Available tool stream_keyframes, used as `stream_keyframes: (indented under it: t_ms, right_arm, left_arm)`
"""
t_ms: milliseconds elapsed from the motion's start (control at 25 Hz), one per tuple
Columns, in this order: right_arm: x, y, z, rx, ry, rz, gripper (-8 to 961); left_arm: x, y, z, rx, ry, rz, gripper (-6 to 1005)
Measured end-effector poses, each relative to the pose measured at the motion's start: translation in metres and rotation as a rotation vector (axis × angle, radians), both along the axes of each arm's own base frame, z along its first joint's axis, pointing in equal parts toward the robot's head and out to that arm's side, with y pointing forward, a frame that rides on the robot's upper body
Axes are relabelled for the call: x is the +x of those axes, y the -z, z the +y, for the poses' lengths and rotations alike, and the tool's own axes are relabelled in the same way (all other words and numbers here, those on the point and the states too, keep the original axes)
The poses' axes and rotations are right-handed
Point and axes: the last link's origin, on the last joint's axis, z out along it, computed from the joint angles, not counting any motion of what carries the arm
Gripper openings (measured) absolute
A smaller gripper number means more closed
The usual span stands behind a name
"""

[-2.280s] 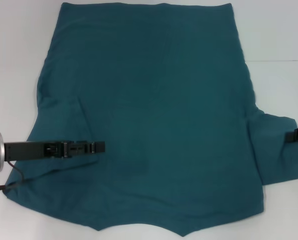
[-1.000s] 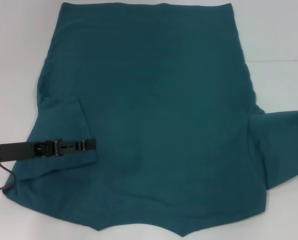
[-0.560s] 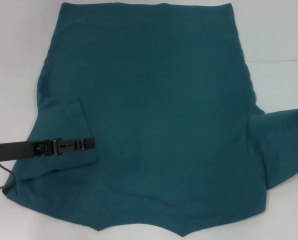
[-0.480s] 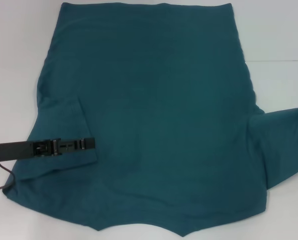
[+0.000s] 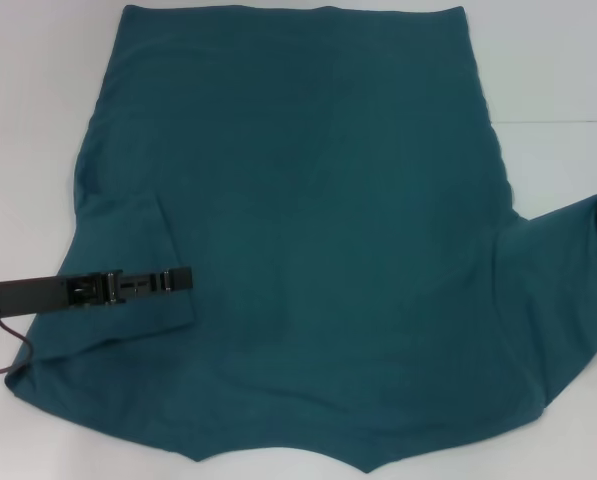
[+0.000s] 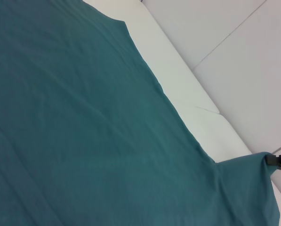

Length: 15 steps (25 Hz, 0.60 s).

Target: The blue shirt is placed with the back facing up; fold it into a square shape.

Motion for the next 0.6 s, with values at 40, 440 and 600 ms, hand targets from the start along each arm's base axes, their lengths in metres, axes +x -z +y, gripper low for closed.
stream_keyframes:
  t_ms: [40,440,600]
  right_arm:
    - [-0.002,0.001,0.000,-0.009,-0.005,0.004,64]
    - [-0.030,0.026,-0.003,-0.155,-0.054,0.086,69]
    - [-0.042,0.041,0.000,-0.193,-0.080,0.087,71]
  left_arm:
    - [0.000,0.000,0.000,0.000,0.000,0.000,792]
    - [0.000,-0.002,0.002,0.015,-0.013,-0.012,792]
    - [0.000,-0.003,0.003,0.026,-0.017,-0.021,792]
